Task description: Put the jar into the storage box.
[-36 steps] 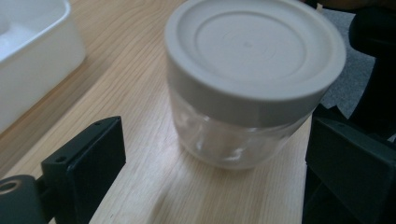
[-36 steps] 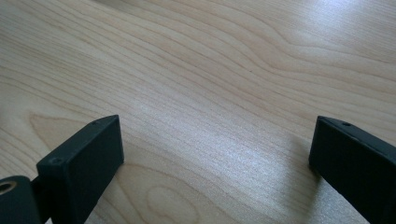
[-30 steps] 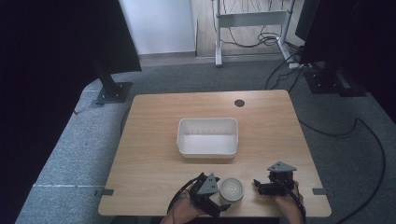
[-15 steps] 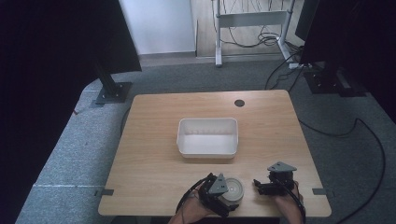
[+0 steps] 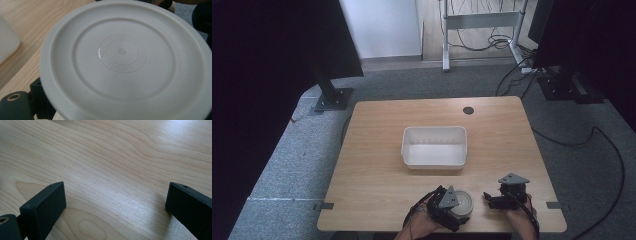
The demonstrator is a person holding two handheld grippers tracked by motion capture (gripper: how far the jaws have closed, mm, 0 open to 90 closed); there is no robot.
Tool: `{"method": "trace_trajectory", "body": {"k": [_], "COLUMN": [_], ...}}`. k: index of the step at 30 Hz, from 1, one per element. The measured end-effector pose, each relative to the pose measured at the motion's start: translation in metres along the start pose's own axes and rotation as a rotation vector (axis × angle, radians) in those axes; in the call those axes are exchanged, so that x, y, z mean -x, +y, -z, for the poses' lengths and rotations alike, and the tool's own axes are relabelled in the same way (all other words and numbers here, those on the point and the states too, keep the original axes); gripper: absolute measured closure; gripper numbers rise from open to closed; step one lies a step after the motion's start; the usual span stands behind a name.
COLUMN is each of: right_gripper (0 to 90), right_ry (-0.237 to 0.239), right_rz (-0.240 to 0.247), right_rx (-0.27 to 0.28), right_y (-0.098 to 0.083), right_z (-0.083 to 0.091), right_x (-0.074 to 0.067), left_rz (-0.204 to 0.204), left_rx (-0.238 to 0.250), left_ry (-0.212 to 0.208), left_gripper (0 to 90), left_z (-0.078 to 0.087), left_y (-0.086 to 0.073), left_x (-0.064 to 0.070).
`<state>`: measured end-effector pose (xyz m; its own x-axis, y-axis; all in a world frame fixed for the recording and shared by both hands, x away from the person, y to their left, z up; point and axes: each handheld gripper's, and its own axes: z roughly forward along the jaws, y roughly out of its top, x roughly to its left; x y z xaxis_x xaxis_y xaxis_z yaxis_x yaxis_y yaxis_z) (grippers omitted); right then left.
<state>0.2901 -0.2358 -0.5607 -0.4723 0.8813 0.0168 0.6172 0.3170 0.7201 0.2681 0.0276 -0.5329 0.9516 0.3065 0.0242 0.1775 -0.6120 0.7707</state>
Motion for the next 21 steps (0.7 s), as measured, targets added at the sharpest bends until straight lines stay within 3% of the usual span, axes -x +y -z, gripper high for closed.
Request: {"method": "trace_trajectory", "body": {"k": [21], "right_gripper": [2.5], "right_ry": [0.0], "right_rz": [0.0], "right_rx": [0.0], "right_y": [0.0], "right_z": [0.0], "right_x": [0.0], "left_rz": [0.025], "left_rx": [0.017], "left_ry": [0.096], "left_gripper": [9.5], "left_z": [0.024], "left_y": [0.009], "left_x": [-0.027]}}
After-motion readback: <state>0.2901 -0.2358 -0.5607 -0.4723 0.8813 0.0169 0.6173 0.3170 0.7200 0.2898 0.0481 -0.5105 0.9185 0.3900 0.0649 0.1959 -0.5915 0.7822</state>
